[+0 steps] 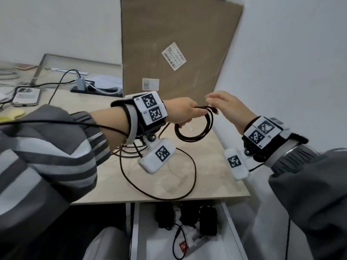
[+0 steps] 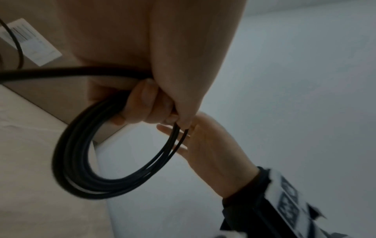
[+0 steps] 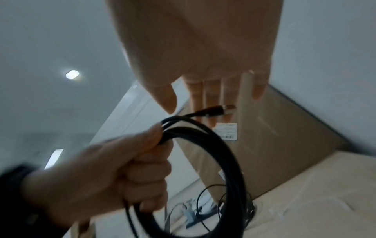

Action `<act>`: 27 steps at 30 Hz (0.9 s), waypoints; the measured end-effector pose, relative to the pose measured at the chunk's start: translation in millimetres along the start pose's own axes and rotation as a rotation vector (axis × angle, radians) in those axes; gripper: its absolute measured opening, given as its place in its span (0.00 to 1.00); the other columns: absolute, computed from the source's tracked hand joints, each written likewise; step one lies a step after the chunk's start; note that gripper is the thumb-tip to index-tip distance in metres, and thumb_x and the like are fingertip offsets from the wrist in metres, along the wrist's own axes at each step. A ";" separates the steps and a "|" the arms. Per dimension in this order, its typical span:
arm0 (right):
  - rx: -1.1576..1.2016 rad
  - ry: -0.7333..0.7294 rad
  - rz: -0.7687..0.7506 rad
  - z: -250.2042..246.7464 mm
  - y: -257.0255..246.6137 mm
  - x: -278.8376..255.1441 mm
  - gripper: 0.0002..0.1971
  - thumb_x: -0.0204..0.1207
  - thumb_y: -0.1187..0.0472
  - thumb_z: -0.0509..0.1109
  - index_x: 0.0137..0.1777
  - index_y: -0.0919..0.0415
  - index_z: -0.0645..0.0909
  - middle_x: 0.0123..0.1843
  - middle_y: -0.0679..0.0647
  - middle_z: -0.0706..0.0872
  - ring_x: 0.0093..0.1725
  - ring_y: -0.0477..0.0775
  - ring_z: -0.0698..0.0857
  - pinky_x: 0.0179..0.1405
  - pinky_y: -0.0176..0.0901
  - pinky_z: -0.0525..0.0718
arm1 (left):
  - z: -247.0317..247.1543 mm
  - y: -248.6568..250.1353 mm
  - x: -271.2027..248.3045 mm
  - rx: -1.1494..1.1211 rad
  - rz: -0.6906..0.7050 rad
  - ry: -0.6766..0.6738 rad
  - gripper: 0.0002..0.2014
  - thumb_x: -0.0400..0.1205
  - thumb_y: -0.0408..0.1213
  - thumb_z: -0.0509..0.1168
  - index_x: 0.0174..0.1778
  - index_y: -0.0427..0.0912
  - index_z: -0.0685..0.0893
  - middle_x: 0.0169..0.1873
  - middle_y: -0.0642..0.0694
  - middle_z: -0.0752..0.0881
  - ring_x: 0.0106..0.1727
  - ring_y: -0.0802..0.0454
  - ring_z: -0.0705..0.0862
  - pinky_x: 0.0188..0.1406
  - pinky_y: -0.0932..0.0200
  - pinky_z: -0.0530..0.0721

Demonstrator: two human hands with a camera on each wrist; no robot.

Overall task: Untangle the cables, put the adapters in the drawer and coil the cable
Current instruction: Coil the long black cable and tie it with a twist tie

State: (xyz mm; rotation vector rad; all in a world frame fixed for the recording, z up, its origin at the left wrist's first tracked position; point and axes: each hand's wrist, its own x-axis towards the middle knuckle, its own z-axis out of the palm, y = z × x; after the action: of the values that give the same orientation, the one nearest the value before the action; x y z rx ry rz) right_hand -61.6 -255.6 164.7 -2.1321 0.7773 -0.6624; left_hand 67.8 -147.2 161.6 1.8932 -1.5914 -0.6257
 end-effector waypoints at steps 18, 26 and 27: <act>1.060 0.300 0.246 22.9 31.0 4.4 0.20 0.83 0.55 0.59 0.28 0.58 0.68 0.18 0.49 0.64 0.20 0.51 0.59 0.28 0.42 0.68 | 20.4 -9.5 30.8 -0.719 0.126 0.096 0.21 0.88 0.51 0.50 0.33 0.44 0.70 0.19 0.55 0.66 0.22 0.55 0.65 0.36 0.57 0.76; 0.394 -0.079 0.235 10.8 12.5 5.2 0.30 0.83 0.37 0.52 0.32 0.62 0.75 0.21 0.51 0.70 0.20 0.51 0.67 0.26 0.41 0.72 | 7.9 6.2 29.6 -0.144 0.057 -0.032 0.21 0.88 0.50 0.51 0.36 0.38 0.76 0.25 0.47 0.68 0.25 0.50 0.67 0.27 0.57 0.73; 0.324 -0.016 0.210 14.4 9.7 4.6 0.29 0.83 0.39 0.52 0.30 0.60 0.73 0.20 0.50 0.69 0.19 0.50 0.66 0.26 0.42 0.69 | 8.4 9.0 28.6 -0.166 0.055 -0.048 0.21 0.88 0.50 0.51 0.39 0.38 0.76 0.25 0.47 0.67 0.25 0.51 0.66 0.27 0.57 0.73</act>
State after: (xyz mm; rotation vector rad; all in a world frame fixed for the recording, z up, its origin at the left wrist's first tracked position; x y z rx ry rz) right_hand -51.9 -257.2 149.6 -1.7344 0.8122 -0.6121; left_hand 60.8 -177.5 162.2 1.7192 -1.5648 -0.7606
